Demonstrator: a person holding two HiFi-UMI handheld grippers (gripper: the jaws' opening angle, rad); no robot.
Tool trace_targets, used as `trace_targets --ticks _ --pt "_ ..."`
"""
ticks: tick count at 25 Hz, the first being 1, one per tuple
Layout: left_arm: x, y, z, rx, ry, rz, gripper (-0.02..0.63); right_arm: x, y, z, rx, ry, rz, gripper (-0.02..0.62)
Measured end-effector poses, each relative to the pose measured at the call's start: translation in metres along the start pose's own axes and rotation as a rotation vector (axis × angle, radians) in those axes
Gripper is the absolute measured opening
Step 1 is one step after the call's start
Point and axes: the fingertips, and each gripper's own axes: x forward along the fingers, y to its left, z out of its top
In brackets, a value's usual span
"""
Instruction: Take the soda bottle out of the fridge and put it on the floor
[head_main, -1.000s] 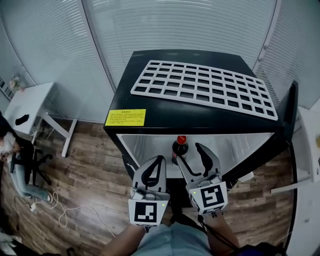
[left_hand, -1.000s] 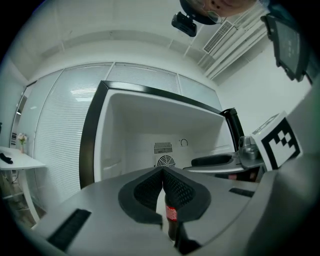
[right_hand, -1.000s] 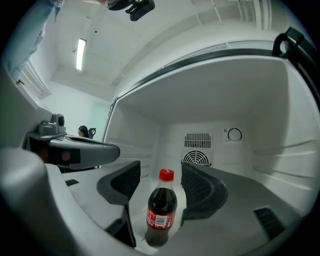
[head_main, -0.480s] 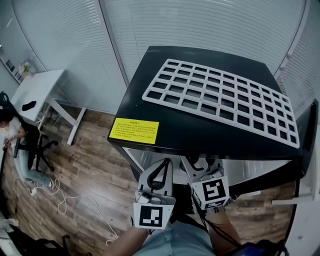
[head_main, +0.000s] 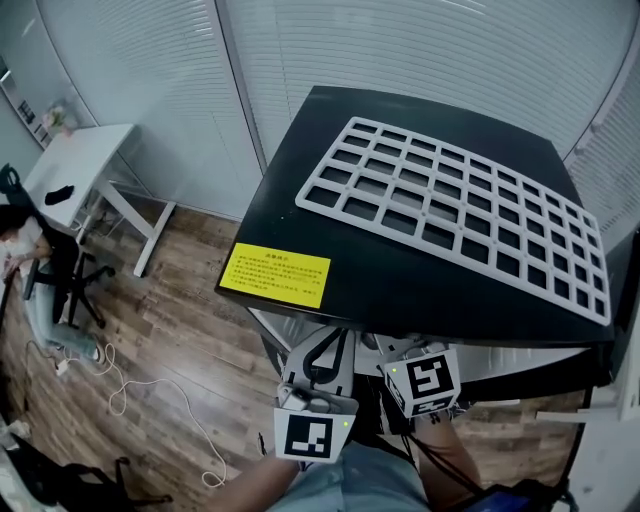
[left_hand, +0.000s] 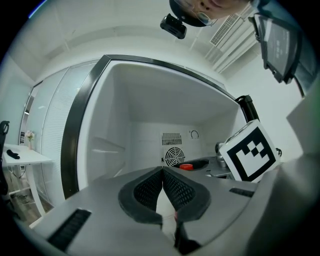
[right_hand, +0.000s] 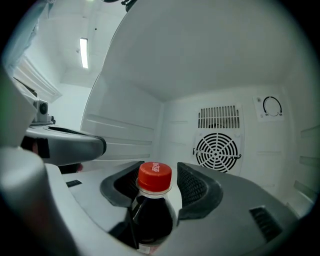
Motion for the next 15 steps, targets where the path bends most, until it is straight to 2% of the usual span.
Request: trace_targets --ticks 8,15 --pt "0.005 -0.006 -0.004 -0.005 0.008 0.013 0.017 -0.001 -0.001 -0.001 -0.010 0.005 0.035 0.174" --pt "0.003 -0.007 -0.002 0.000 0.002 0.021 0.017 -0.007 0.000 0.002 -0.020 0.012 0.031 0.146"
